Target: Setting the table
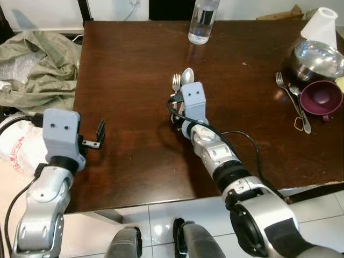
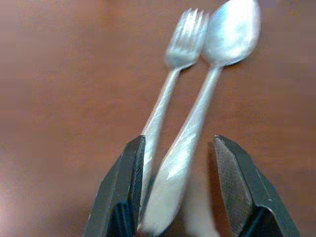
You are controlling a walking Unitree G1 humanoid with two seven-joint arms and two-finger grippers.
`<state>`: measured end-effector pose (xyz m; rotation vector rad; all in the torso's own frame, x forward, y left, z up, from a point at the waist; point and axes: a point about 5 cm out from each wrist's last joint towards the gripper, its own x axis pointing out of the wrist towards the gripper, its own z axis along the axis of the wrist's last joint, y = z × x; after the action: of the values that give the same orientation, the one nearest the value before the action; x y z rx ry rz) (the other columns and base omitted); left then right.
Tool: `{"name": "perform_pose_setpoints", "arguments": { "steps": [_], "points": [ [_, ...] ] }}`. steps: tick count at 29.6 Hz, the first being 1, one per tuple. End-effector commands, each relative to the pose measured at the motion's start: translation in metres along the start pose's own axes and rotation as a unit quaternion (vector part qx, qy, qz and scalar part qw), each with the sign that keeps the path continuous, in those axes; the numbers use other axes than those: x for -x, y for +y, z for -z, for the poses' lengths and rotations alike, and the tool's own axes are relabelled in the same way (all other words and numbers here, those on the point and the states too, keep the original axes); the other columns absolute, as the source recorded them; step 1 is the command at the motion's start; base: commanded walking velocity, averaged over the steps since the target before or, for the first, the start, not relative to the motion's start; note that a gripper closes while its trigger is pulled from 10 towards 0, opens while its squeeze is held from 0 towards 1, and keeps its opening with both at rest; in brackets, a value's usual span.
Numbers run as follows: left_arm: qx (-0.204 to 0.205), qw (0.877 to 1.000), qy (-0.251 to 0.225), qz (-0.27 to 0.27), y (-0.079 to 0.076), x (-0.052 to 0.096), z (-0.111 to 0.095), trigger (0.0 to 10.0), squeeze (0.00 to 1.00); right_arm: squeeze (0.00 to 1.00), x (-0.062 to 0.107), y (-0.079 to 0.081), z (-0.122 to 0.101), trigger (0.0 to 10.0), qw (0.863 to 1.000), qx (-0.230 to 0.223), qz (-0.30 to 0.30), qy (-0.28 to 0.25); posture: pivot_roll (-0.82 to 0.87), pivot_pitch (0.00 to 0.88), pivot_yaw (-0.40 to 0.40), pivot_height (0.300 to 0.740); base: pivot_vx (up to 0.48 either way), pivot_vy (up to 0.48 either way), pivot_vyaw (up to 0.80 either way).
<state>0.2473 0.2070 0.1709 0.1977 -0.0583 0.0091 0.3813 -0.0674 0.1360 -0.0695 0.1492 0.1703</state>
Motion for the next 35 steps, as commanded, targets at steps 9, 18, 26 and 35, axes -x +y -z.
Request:
{"name": "perform_pose_setpoints", "arguments": {
  "steps": [9,18,26,35],
  "points": [
    [-0.003,1.000,0.020,0.009,0.002,0.008,0.001,10.0,0.00,0.00,-0.001,-0.011,-0.029,10.0,0.994,-0.033,0.024,-0.098,0.11,0.177,0.020,0.740,0.000,0.000,0.00],
    [-0.005,1.000,0.025,0.013,0.003,0.009,-0.001,10.0,0.00,0.00,-0.003,-0.035,-0.008,10.0,0.994,-0.009,0.107,-0.023,0.12,0.178,0.030,0.740,0.000,0.000,0.00],
    [-0.005,0.999,0.028,0.017,0.002,0.009,-0.002,10.0,0.00,0.00,-0.005,-0.020,0.000,10.0,0.999,-0.029,0.039,0.004,0.11,0.177,0.031,0.740,0.000,0.000,0.00],
    [-0.004,0.999,0.030,0.017,0.001,0.010,-0.003,10.0,0.00,0.00,-0.006,-0.005,-0.012,10.0,0.999,-0.014,0.012,-0.034,0.12,0.179,0.030,0.740,0.000,0.000,0.00]
  ]
}}
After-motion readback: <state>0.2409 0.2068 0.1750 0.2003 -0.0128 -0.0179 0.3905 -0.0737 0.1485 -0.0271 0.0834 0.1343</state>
